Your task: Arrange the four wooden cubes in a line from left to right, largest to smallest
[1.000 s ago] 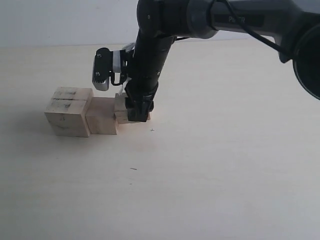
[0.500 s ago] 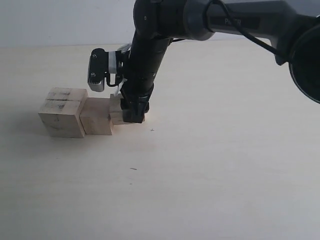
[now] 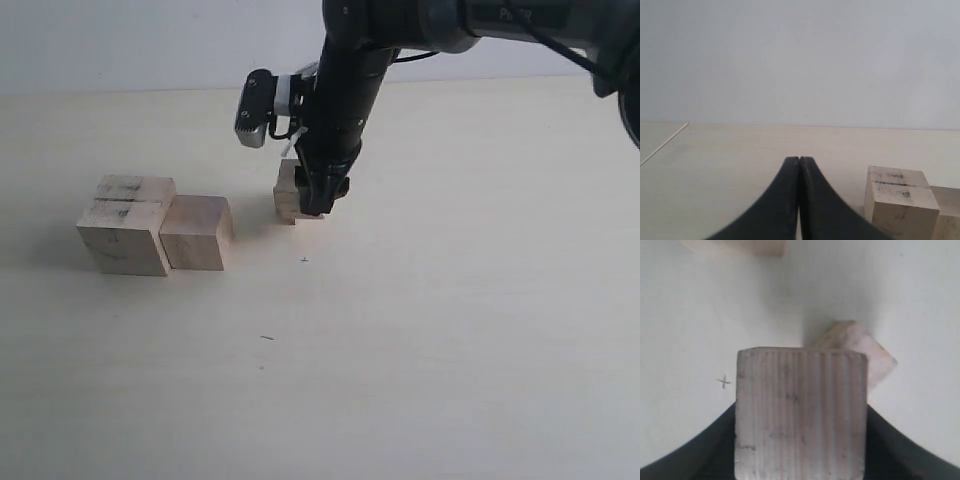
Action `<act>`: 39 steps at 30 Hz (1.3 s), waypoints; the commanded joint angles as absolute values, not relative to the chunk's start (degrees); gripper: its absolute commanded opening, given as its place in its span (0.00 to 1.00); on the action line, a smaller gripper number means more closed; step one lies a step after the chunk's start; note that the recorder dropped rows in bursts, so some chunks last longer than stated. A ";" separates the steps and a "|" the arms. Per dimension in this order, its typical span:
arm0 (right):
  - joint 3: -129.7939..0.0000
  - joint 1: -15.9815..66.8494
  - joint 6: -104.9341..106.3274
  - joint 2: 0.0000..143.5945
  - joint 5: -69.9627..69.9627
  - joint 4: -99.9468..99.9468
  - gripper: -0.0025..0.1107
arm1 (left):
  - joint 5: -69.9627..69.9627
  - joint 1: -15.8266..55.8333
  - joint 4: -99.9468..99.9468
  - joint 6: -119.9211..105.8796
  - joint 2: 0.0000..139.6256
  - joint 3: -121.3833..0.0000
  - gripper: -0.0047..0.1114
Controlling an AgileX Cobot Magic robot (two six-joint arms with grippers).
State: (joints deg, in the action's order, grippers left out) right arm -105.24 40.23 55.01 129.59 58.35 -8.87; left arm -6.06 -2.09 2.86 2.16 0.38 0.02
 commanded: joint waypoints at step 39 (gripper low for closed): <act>-105.07 44.02 61.56 135.91 51.77 -19.88 0.02 | -5.97 -2.20 2.50 2.02 0.00 0.00 0.06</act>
